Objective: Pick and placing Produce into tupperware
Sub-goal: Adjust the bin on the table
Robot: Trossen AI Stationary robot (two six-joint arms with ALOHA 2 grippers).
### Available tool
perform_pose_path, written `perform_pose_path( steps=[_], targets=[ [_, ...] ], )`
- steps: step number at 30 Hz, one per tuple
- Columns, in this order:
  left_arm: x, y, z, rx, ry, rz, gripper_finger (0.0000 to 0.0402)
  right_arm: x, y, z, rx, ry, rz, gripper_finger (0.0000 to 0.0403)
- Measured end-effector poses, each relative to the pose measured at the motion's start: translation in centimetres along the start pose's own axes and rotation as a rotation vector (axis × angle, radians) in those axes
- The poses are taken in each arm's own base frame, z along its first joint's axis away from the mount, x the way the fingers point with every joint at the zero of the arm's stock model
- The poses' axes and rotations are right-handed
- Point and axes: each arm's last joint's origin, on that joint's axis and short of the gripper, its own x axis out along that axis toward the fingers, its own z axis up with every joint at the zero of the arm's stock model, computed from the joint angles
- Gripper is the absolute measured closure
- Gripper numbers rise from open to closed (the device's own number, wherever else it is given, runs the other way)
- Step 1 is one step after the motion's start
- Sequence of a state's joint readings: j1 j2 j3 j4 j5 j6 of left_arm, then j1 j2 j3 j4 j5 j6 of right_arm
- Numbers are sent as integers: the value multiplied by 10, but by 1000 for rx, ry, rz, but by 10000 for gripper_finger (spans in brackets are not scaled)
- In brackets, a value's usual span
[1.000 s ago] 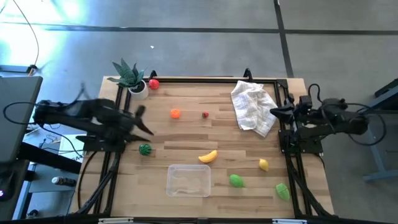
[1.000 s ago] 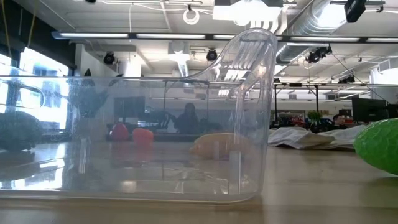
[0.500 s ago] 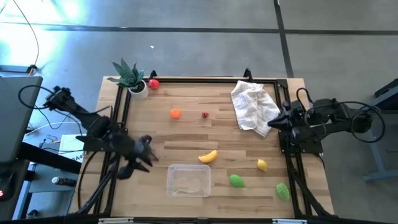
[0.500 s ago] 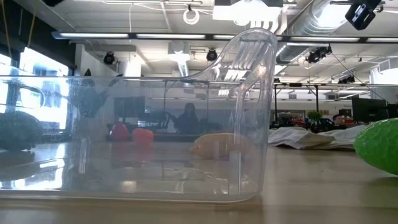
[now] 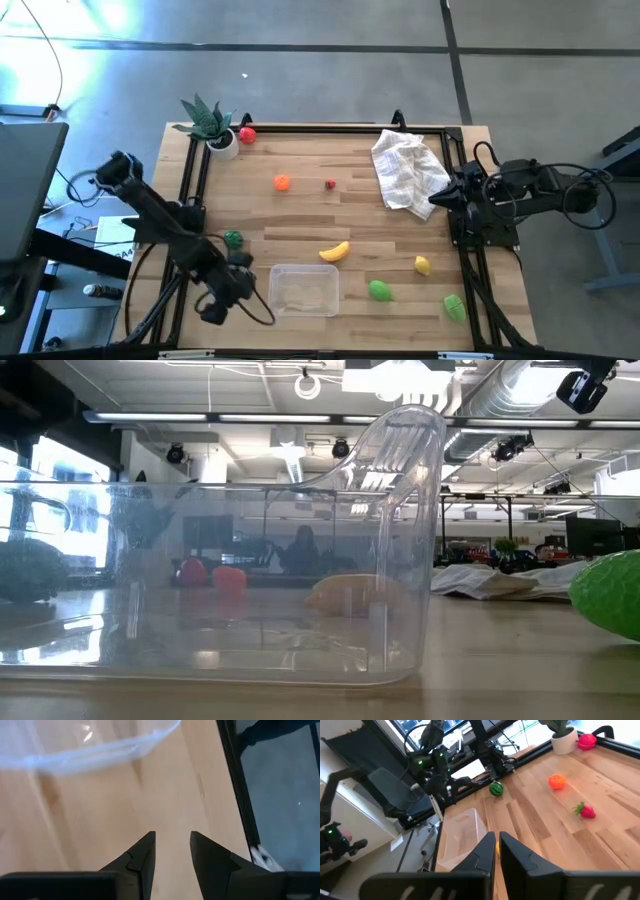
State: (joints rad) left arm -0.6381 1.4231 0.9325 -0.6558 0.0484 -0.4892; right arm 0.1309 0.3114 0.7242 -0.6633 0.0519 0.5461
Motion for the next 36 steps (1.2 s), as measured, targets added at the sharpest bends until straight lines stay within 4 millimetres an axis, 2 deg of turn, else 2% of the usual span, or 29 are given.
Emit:
perform_pose_path(
  steps=[4, 8, 16, 26, 36],
  targets=[
    [21, 0, 10, 35, -52, 53, 291, 3, 0, 0, 12, 11, -15, 386],
    [36, 5, 10, 15, -11, 100, 291, 5, 0, 0, 10, 21, -23, 386],
    [56, 11, 27, -1, -103, 95, 291, 7, -1, 0, -4, 19, -40, 386],
    [65, 25, 40, 32, -156, 100, 291, 7, -1, 0, -6, 18, -41, 386],
    [62, 46, 48, 42, -170, 140, 291, 7, -1, 0, -7, 5, -62, 386]
  ],
)
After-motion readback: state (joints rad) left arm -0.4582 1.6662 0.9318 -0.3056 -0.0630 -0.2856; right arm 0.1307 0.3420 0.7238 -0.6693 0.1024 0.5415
